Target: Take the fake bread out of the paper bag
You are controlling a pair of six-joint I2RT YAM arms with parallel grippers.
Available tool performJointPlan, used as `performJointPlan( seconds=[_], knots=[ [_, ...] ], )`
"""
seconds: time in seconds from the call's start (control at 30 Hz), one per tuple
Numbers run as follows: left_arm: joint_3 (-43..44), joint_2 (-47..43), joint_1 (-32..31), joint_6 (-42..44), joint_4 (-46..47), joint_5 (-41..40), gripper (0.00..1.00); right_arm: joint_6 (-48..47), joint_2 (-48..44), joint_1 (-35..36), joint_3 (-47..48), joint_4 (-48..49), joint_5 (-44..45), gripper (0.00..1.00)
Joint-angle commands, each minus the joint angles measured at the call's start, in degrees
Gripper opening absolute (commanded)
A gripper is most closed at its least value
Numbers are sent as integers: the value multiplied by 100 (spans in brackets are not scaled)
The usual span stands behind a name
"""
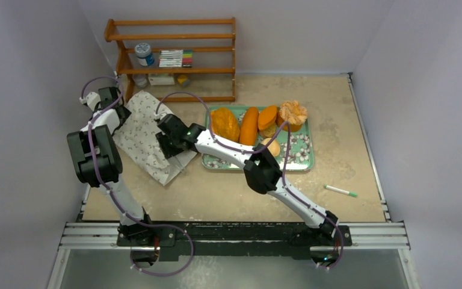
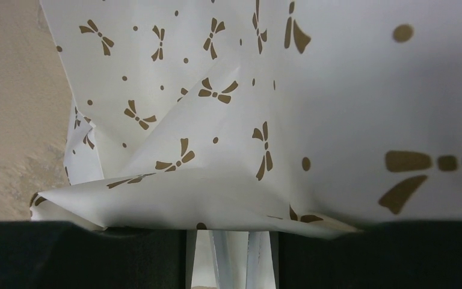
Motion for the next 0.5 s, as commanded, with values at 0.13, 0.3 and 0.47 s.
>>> performJointPlan(
  seconds=[0.13,0.3,0.47],
  knots=[
    [53,-81,-225,209,-49,982,81,-33,147,-44,638,678,-535,45],
    [212,226,-376,406,-211,1478,80,-59,153,-42,639,697,-576,45],
    [9,182,-630,481,-167,1634,79,-59,220,-43,718,690,-662,46]
  ],
)
